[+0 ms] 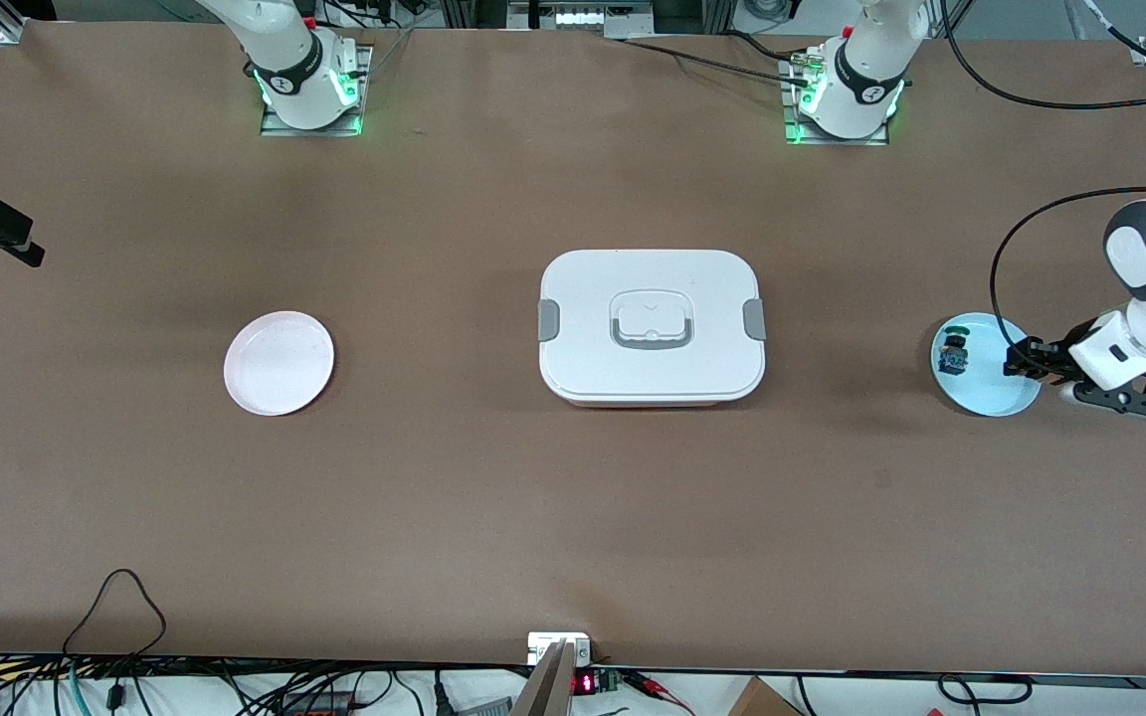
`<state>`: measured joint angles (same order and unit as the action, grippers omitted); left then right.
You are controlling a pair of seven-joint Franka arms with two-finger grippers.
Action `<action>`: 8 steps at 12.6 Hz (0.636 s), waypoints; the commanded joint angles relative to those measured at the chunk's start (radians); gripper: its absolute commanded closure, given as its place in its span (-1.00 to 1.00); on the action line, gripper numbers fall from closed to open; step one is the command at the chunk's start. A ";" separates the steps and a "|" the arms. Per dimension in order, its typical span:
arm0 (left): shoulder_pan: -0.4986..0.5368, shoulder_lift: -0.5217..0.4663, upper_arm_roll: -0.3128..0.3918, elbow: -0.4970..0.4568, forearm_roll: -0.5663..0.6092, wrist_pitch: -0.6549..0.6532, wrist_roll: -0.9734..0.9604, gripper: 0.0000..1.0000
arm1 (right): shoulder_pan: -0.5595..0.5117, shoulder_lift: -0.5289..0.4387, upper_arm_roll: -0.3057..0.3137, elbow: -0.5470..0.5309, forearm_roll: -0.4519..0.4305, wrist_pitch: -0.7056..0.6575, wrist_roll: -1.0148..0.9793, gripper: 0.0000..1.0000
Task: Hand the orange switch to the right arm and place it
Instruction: 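Close the left gripper on the orange-and-black switch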
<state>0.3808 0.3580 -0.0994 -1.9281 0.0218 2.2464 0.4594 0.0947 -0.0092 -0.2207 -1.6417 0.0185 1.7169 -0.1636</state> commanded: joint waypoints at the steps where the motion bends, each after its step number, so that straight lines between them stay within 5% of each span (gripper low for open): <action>1: -0.005 -0.037 -0.002 0.029 0.009 -0.066 0.012 0.92 | -0.004 0.002 -0.002 0.017 0.012 -0.013 0.000 -1.00; 8: -0.058 -0.178 -0.014 0.037 -0.048 -0.171 0.037 0.94 | -0.004 0.002 -0.002 0.026 0.014 -0.010 0.003 -1.00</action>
<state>0.3349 0.2249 -0.1121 -1.8880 -0.0009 2.1128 0.4618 0.0946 -0.0093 -0.2221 -1.6402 0.0185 1.7175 -0.1636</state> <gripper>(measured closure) 0.282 0.000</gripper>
